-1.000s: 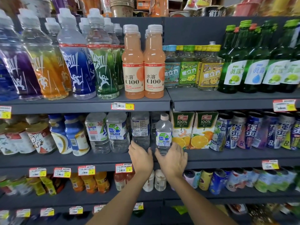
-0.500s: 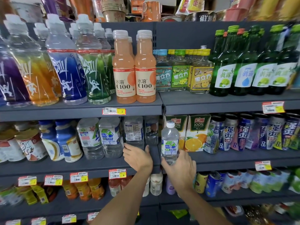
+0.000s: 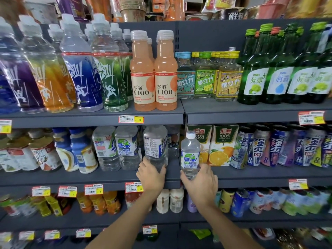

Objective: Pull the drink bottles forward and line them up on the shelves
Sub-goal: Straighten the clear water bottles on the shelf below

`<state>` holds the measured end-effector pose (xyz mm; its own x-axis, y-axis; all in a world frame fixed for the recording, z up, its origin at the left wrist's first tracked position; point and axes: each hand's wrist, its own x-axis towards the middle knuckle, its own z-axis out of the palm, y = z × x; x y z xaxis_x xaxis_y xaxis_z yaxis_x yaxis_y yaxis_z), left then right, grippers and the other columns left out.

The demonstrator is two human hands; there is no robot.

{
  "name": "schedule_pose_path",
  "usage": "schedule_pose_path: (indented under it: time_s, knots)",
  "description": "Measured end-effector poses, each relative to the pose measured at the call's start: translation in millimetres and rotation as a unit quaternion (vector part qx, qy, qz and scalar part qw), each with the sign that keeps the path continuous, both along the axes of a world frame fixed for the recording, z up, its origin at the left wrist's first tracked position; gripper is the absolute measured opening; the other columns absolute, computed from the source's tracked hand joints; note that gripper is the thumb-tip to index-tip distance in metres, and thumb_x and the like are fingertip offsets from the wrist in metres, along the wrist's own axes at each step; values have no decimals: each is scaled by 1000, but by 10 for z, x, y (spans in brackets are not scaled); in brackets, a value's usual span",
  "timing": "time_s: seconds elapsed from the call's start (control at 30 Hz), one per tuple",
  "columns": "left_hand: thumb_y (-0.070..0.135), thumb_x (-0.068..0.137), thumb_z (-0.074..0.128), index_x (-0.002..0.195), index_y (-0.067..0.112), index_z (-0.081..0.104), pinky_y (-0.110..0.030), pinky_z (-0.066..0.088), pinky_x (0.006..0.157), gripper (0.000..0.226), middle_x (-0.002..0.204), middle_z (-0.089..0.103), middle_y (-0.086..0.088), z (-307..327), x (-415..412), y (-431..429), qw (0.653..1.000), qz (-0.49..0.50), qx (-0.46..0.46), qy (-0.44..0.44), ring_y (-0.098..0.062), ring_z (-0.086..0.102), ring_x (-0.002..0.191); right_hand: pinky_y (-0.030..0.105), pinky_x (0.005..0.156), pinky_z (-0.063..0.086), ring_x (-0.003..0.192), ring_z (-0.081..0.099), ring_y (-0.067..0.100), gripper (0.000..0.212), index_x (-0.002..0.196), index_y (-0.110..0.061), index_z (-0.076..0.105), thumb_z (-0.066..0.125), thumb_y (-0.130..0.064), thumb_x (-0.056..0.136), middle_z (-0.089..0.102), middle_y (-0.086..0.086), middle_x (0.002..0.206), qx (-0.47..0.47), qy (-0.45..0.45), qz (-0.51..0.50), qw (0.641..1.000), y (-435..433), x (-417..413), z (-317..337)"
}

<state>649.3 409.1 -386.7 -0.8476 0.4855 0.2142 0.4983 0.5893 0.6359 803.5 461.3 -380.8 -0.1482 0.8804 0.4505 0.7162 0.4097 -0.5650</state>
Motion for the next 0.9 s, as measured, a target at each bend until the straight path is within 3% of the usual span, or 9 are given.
schedule_pose_path:
  time_s: [0.13, 0.23, 0.3, 0.4, 0.5, 0.6, 0.77, 0.9]
  knots:
    - [47, 85, 74, 146, 14, 34, -45, 31, 111, 80, 142, 52, -6, 5, -220, -278, 992, -112, 47, -18, -26, 45, 133, 37, 87, 42, 97, 59, 22, 57, 107, -15, 55, 72, -59, 76, 60, -1, 98, -1, 13, 0, 1000, -1, -28, -9]
    - [43, 84, 75, 147, 17, 35, -45, 32, 112, 80, 143, 51, -4, 13, -282, -366, 988, -140, 64, -19, -25, 44, 134, 38, 87, 42, 95, 59, 22, 56, 106, -15, 53, 71, -61, 77, 59, -2, 96, -3, 11, 3, 1000, 25, -29, -13]
    - [44, 84, 75, 149, 12, 32, -45, 33, 111, 85, 142, 49, -9, -12, -225, -353, 992, -109, 56, -13, -28, 43, 132, 39, 88, 42, 96, 59, 23, 57, 107, -15, 53, 70, -61, 78, 59, -1, 97, -5, 13, 0, 1000, 24, -43, -18]
    - [55, 81, 73, 146, 6, 35, -47, 30, 104, 90, 135, 49, -12, -18, 27, -205, 1000, 11, 11, -6, -31, 44, 128, 38, 92, 42, 101, 59, 22, 61, 113, -15, 53, 68, -63, 78, 60, 0, 103, -7, 12, -7, 1000, 8, -67, -27]
    - [59, 73, 79, 136, 6, 42, -44, 32, 100, 90, 130, 48, -13, 97, 289, -47, 991, 117, 13, -63, -32, 45, 122, 39, 92, 42, 101, 59, 23, 62, 113, -15, 54, 68, -63, 78, 61, 0, 103, -7, 9, -7, 1000, 17, -71, -35]
    - [59, 68, 83, 126, 4, 46, -44, 34, 97, 89, 125, 48, -14, 84, 377, 0, 989, 141, 20, -49, -34, 46, 117, 40, 89, 43, 98, 60, 24, 61, 109, -14, 54, 70, -63, 76, 62, 1, 99, 8, 8, -2, 1000, 45, -60, -47]
    - [58, 70, 82, 111, 8, 53, -40, 40, 93, 71, 113, 51, -9, -71, 193, -264, 998, 34, 43, 37, -30, 51, 109, 40, 87, 45, 95, 60, 24, 60, 106, -14, 53, 69, -64, 78, 61, 0, 96, 7, 2, 3, 1000, 67, -49, -46]
    - [38, 68, 90, 135, 11, 40, -17, 38, 99, 88, 128, 44, 0, 75, -134, -304, 971, -160, 154, -87, -7, 44, 118, 38, 89, 43, 98, 58, 22, 59, 107, -16, 51, 67, -65, 79, 59, -1, 99, -9, 1, 11, 1000, 64, -49, -31]
